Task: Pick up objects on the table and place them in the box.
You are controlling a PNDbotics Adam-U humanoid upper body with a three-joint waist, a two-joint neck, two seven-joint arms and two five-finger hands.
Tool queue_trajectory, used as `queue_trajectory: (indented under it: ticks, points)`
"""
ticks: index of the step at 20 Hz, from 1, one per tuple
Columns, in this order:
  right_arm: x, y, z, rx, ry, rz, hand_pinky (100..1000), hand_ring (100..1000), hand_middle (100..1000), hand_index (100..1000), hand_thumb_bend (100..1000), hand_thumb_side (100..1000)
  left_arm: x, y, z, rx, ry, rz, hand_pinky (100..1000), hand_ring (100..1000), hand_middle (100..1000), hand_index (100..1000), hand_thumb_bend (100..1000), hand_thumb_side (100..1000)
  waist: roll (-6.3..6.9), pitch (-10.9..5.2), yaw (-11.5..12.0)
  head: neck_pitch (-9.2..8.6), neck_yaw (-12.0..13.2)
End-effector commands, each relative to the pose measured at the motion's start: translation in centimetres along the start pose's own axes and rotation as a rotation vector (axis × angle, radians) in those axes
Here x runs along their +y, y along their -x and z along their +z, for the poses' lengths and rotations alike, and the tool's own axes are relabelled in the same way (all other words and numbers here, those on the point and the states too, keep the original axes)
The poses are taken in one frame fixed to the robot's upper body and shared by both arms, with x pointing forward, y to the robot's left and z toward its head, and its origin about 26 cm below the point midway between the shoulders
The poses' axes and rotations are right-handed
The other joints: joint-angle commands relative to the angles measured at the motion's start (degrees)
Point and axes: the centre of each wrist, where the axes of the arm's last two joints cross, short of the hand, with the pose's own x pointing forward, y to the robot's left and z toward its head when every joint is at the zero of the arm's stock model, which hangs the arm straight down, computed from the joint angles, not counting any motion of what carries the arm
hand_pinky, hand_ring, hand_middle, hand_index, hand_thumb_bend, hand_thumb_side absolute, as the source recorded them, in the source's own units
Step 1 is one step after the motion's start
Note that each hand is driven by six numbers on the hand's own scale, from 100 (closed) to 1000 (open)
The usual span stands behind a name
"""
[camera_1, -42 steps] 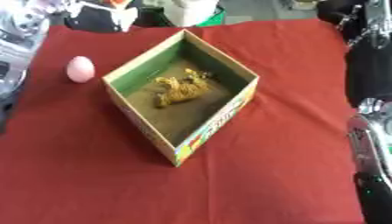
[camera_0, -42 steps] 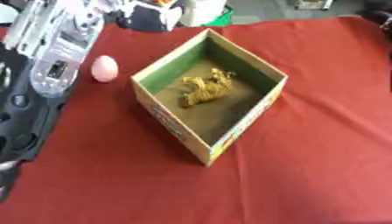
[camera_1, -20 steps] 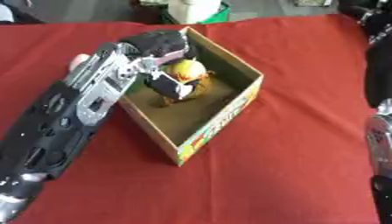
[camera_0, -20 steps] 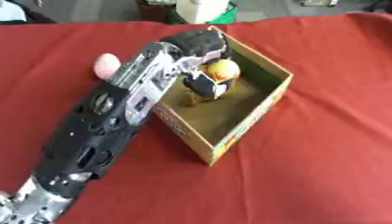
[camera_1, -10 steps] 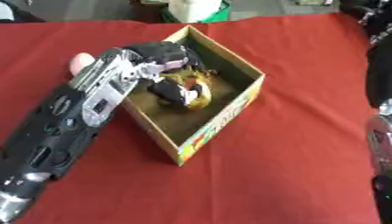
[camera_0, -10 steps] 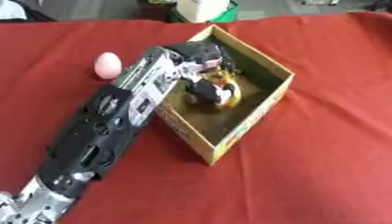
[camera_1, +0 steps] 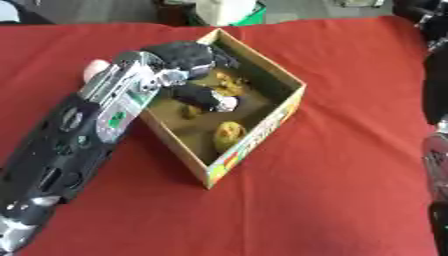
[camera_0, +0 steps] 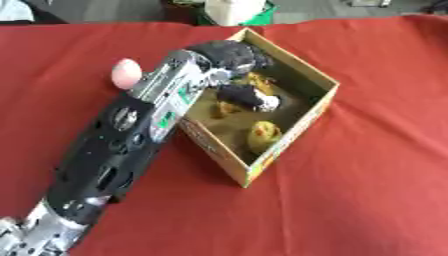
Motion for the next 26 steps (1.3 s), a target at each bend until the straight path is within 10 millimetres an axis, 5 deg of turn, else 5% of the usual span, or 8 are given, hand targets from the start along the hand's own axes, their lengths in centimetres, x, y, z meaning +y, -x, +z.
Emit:
queue_trajectory:
  ticks: [1,6,12,26]
  points:
    - [-0.3,-0.8,-0.4,-0.032,-0.002,0.011,751,674,523,793,100,632,2.7,0.3,1.5,0.013,-0.178,0.027,726,865,843,940,243,1000,-0.25,-1.04,0.23,-0.65,0.39]
    - [-0.5,-0.7,-0.2,-0.025,0.006,0.021,750,674,522,793,100,630,5.8,1.7,4.7,0.046,-0.35,0.051,714,855,829,920,147,1000,-0.34,-1.43,1.21,-0.15,-0.46]
    - [-0.8,-0.7,0.0,-0.017,0.015,0.034,750,674,522,793,100,632,6.6,6.5,7.5,0.183,-0.291,0.054,723,865,835,915,191,1000,-0.35,-2.14,2.25,0.57,-1.77]
    - [-0.8,-0.6,0.1,-0.016,0.016,0.044,751,675,521,793,100,640,3.0,15.4,8.8,0.443,-0.016,0.104,753,897,862,946,316,1000,-0.53,-1.76,2.81,-0.4,-1.77]
